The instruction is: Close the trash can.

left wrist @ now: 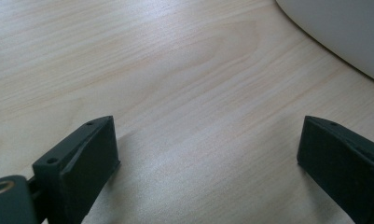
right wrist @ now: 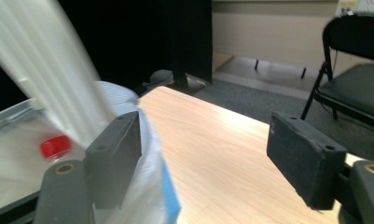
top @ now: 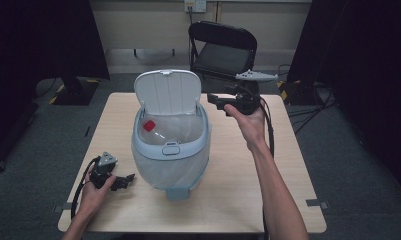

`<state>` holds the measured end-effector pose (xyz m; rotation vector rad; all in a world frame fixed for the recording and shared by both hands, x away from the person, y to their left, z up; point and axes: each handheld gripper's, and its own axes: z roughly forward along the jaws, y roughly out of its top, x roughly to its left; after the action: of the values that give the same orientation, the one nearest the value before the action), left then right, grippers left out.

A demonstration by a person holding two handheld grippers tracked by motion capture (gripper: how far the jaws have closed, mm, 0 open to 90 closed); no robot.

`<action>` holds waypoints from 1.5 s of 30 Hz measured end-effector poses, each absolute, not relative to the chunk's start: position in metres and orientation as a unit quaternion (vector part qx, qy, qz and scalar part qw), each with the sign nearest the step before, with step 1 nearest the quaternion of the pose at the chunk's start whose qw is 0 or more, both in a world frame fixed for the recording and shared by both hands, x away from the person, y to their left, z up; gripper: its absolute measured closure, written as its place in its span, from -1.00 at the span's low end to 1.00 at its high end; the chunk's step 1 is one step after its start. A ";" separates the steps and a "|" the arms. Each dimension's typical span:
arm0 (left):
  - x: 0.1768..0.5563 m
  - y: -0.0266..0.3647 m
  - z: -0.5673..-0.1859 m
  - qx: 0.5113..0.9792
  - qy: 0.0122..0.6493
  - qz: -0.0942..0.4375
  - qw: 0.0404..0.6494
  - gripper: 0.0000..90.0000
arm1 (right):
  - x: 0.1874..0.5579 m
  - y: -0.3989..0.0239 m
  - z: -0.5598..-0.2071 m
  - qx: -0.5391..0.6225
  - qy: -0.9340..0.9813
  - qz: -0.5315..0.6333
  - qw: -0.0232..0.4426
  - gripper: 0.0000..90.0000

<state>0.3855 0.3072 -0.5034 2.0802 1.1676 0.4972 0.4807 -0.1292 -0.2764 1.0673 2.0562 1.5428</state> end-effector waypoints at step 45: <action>0.385 0.307 -0.503 0.803 0.448 0.191 0.344 -0.93 | 0.518 -0.099 -0.257 0.325 0.721 0.602 0.109 -0.30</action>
<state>0.3855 0.3072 -0.5035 2.0862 1.1627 0.4952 0.5179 -0.0986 -0.2570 0.9570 2.1196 1.7717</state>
